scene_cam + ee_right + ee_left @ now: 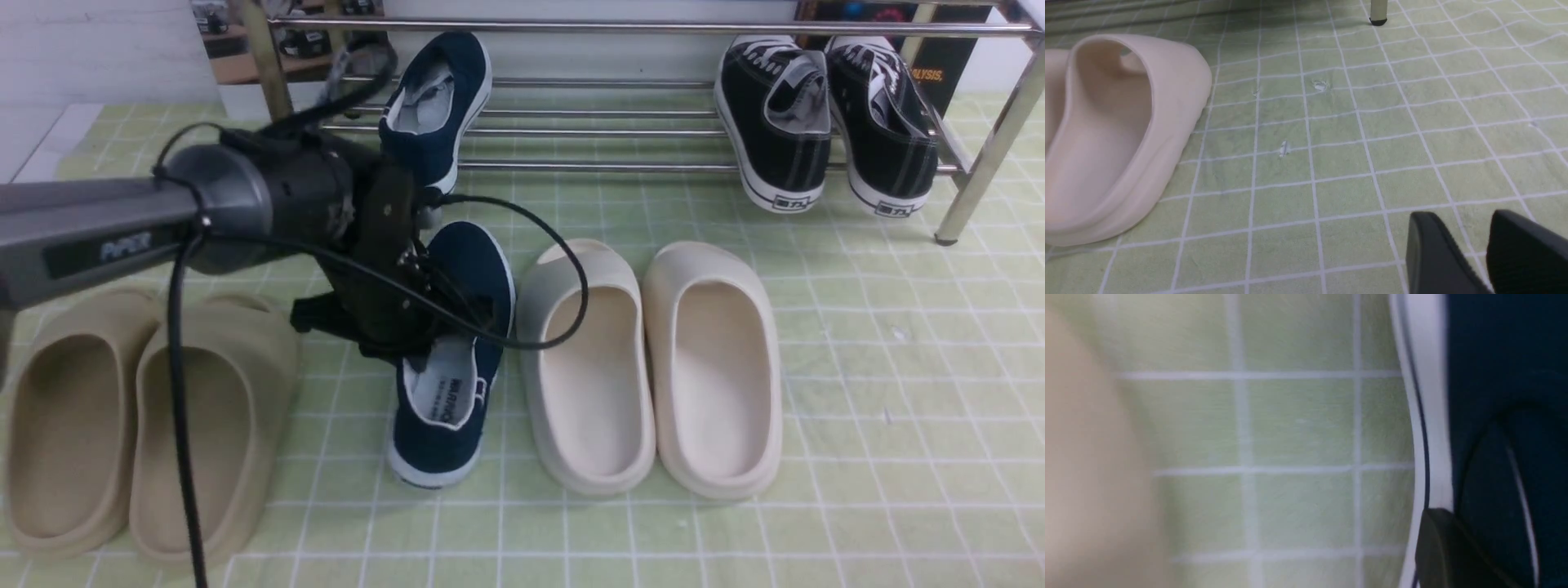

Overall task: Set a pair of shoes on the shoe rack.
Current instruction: Use the left arm to grab the shoe closest to it, then use the left arm to put a shoe into the shoe rack

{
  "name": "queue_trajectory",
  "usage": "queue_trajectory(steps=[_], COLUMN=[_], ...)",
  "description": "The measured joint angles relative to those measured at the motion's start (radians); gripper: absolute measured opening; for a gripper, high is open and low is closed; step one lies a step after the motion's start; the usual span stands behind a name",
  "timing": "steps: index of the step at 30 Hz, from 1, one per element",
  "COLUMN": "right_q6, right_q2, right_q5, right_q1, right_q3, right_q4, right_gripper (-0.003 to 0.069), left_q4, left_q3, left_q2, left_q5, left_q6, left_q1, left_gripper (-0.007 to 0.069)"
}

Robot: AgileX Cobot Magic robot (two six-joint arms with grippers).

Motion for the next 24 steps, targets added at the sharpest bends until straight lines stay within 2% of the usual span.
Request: queue_trajectory(steps=[7, 10, 15, 21, 24], right_q6=[0.0, 0.0, 0.0, 0.0, 0.0], right_q2=[0.0, 0.0, 0.0, 0.0, 0.0], right_q5=[0.0, 0.0, 0.0, 0.0, 0.0], right_q1=[0.0, 0.0, 0.0, 0.0, 0.0], right_q3=[0.0, 0.0, 0.0, 0.0, 0.0], right_q4=[0.0, 0.0, 0.0, 0.0, 0.0], right_gripper=[0.0239, 0.0239, 0.0239, 0.0239, 0.0239], left_q4=[-0.055, -0.116, -0.163, -0.173, -0.177], left_q3=[-0.223, -0.417, -0.737, -1.141, -1.254], left_q2=[-0.062, 0.06, 0.299, 0.511, 0.565], left_q5=[0.094, 0.208, 0.352, 0.446, 0.443], left_q6=[0.065, 0.116, 0.127, 0.096, 0.088], left_q1=[0.001, 0.001, 0.001, 0.017, 0.037], left_gripper=[0.0004, 0.0004, 0.0004, 0.0004, 0.0004])
